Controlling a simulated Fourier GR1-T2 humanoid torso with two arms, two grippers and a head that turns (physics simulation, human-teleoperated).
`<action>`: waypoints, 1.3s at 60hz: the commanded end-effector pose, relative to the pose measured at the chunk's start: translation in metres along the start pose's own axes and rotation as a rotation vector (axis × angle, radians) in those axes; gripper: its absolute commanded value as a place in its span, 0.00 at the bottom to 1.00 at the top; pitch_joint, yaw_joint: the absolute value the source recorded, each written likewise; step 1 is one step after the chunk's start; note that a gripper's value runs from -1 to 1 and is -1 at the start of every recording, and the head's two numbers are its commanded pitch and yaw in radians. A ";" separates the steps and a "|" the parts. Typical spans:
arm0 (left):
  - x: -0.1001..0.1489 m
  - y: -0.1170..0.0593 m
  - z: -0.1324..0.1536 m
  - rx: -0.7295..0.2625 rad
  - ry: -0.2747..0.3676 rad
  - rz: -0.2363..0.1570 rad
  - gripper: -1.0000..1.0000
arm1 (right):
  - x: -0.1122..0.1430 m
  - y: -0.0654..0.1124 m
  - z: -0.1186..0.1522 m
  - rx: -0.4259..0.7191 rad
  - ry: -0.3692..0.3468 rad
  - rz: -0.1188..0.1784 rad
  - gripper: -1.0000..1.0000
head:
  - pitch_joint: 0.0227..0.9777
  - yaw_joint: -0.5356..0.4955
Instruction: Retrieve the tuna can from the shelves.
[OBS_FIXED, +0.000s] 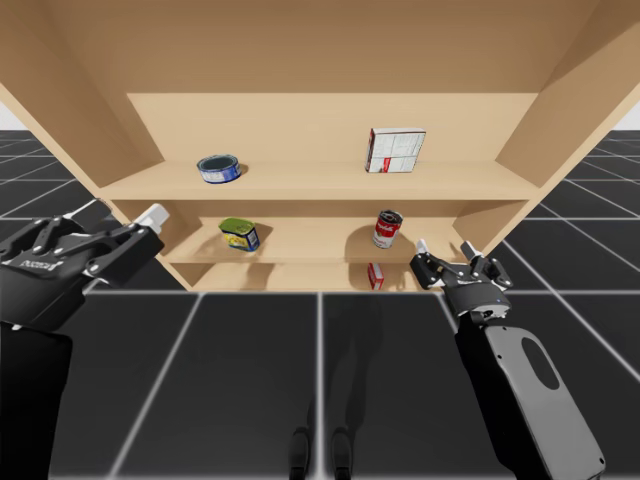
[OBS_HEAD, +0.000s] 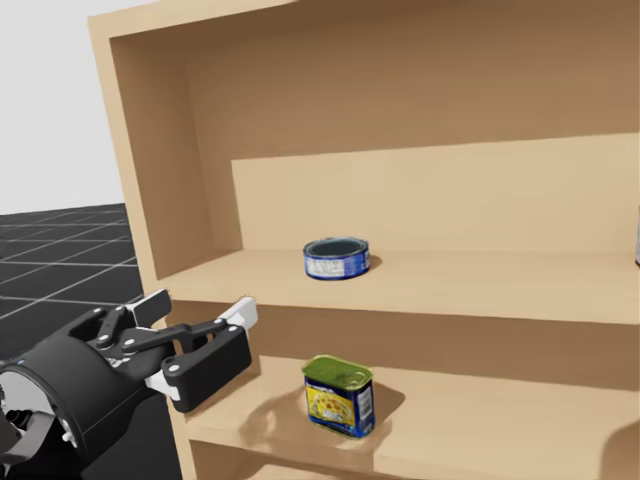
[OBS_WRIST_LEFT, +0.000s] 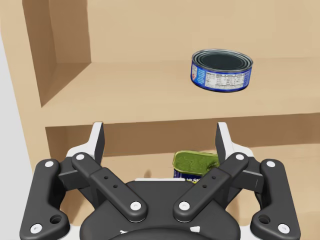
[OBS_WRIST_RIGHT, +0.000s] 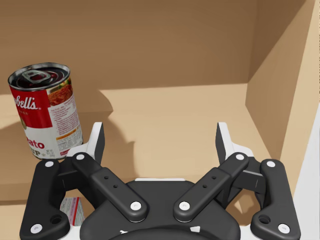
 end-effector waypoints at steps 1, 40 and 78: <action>0.022 -0.011 -0.014 -0.055 0.042 -0.002 0.00 | 0.001 -0.001 0.000 -0.009 -0.012 0.000 0.00 | 0.27 0.86; 0.010 -0.052 -0.105 -0.082 0.123 -0.040 0.00 | -0.001 -0.008 -0.003 -0.013 -0.011 -0.030 0.00 | 0.26 0.84; 0.000 -0.054 -0.150 -0.043 0.181 -0.011 0.88 | -0.002 -0.010 -0.004 -0.012 -0.008 -0.037 0.00 | 0.28 0.83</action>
